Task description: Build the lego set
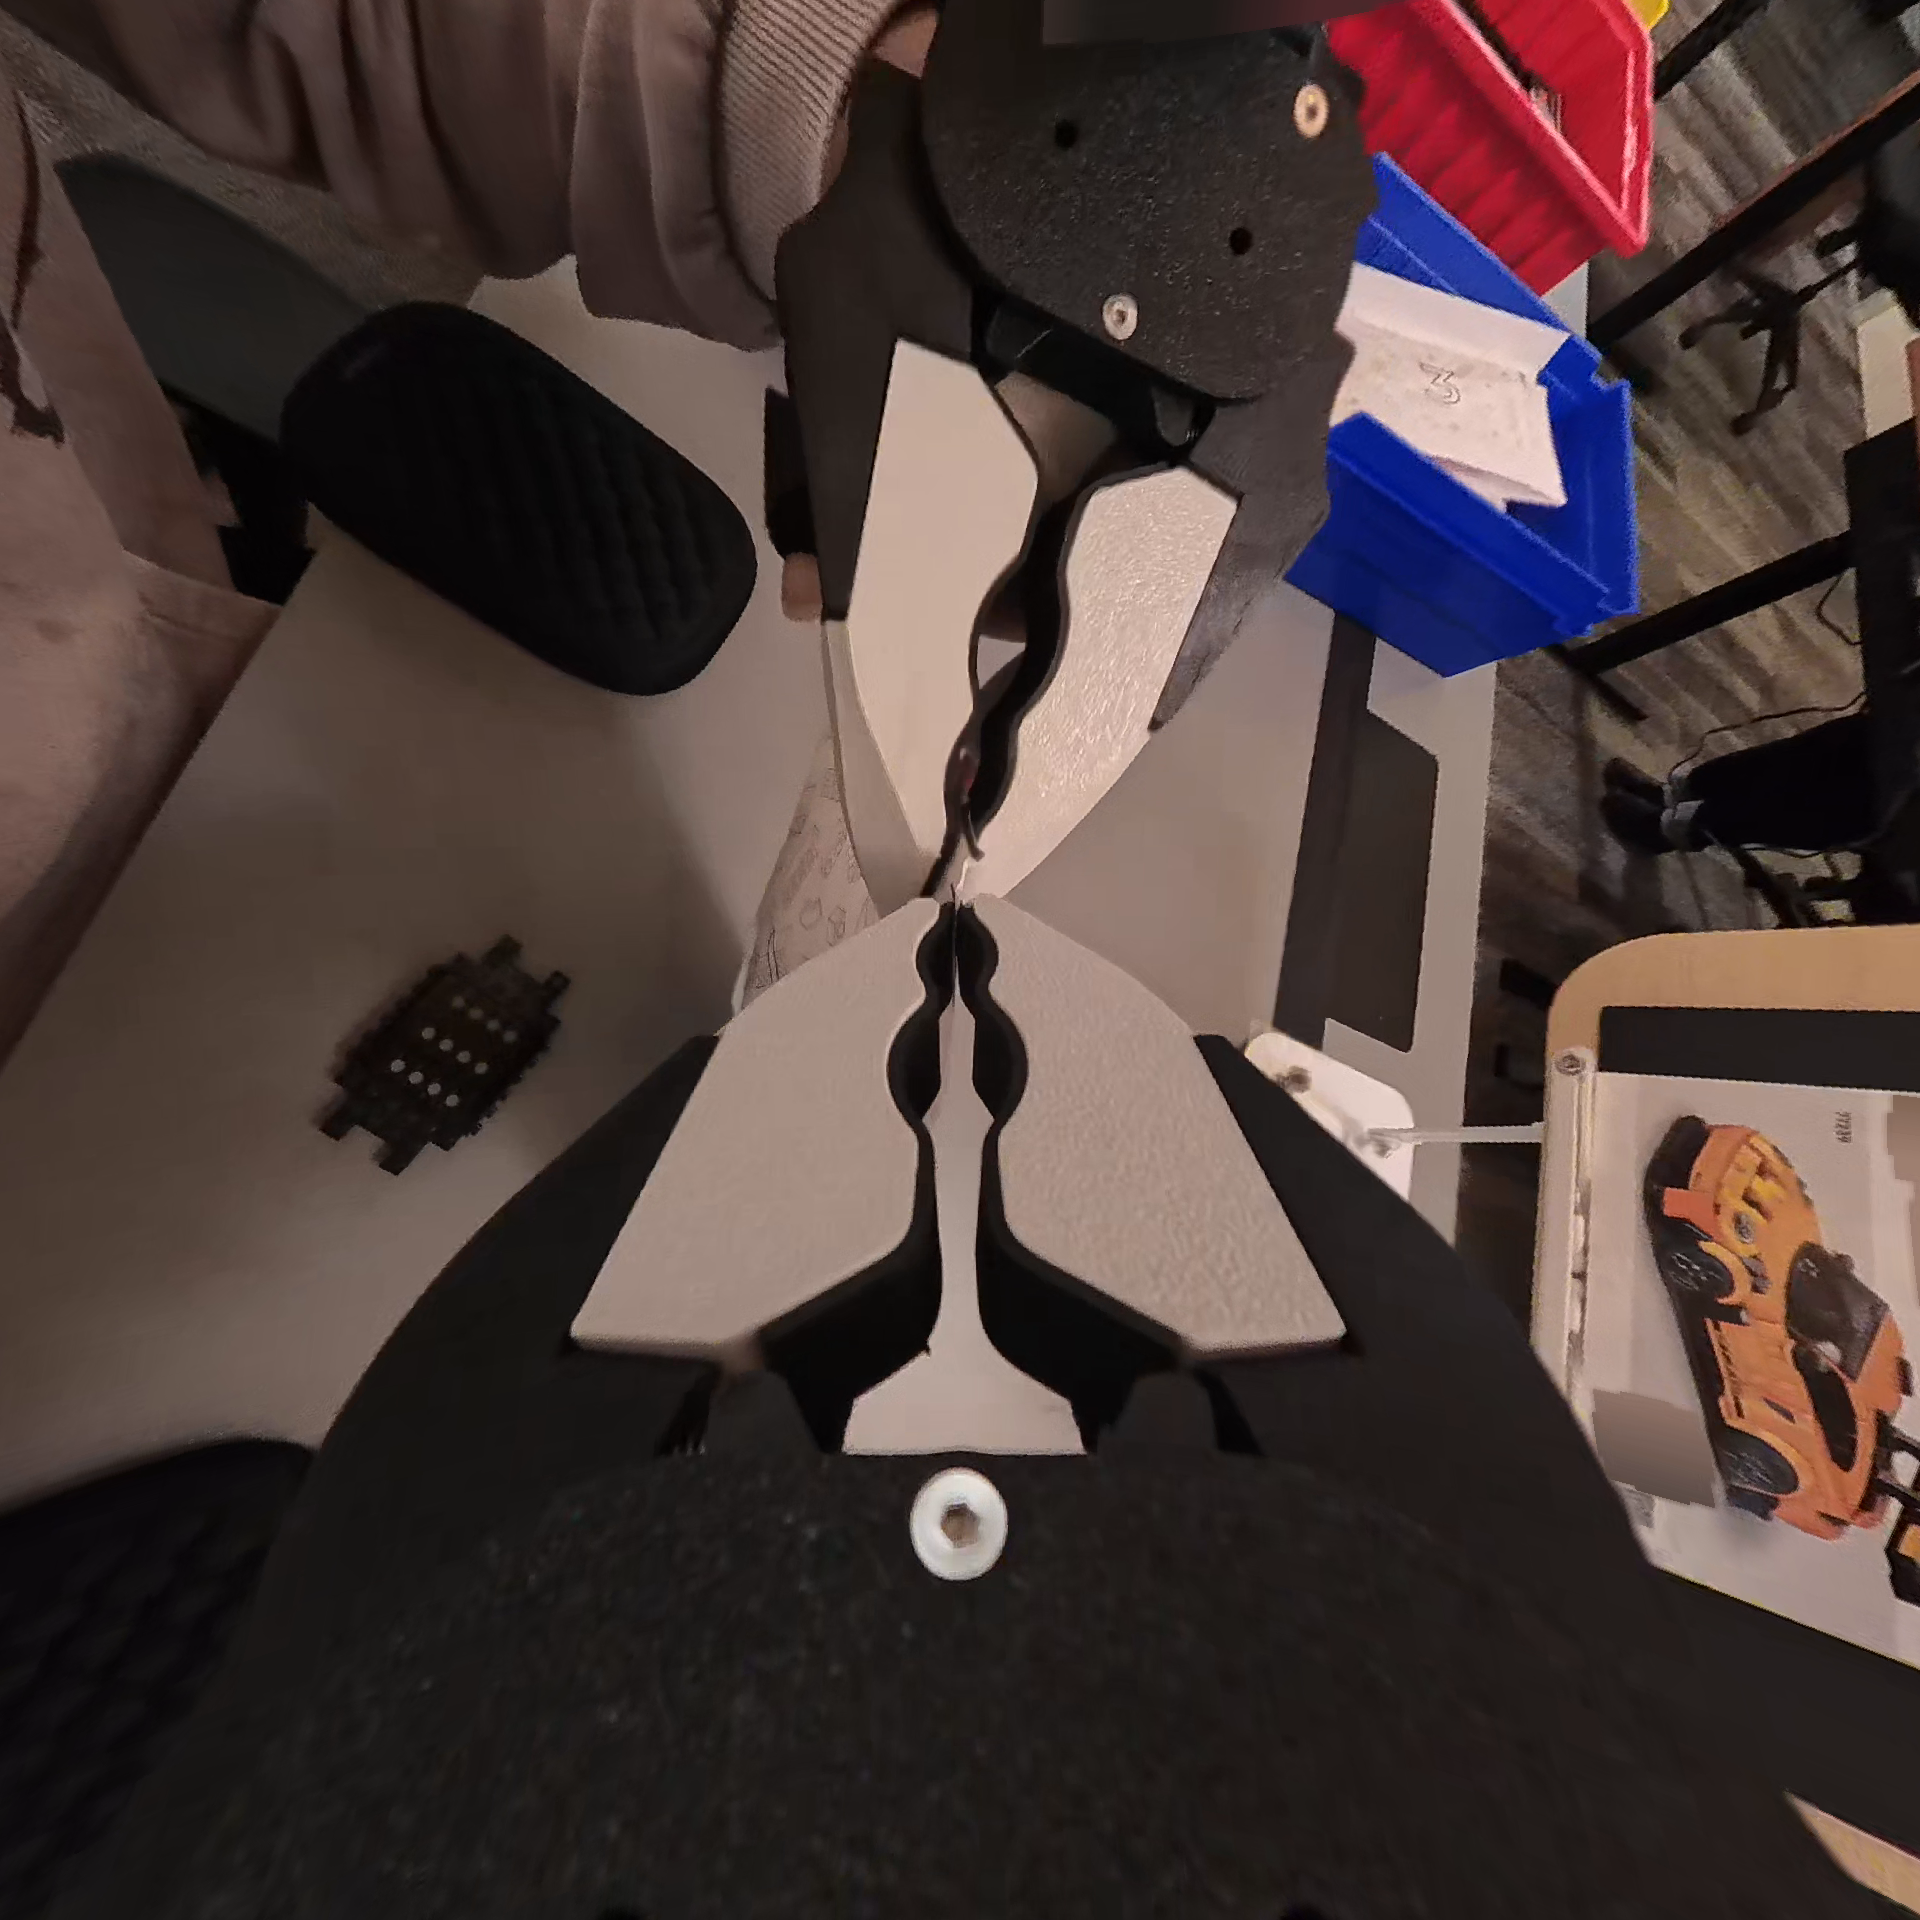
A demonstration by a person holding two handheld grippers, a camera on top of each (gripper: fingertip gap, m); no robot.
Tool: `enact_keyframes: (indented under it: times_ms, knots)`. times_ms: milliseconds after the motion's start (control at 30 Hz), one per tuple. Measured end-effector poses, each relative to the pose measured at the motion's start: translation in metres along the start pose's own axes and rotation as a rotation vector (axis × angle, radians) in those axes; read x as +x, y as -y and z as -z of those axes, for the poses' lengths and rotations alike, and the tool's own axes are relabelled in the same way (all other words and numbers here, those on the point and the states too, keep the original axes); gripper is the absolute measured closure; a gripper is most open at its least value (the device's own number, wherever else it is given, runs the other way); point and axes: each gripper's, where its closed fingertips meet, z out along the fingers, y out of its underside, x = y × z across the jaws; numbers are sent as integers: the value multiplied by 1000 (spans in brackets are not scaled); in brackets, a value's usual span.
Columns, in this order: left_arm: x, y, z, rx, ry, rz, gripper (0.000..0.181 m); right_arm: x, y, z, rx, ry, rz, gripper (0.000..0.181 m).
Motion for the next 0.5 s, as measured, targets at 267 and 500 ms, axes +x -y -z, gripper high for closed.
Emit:
enact_keyframes:
  times_ms: [267,500]
  knots:
    - [-16,-2,13,0,79,-10,181,10,-4,-14,-26,45,-58,181]
    - [-21,-11,16,0,78,11,181,16,-5,-20,-30,52,-18,178]
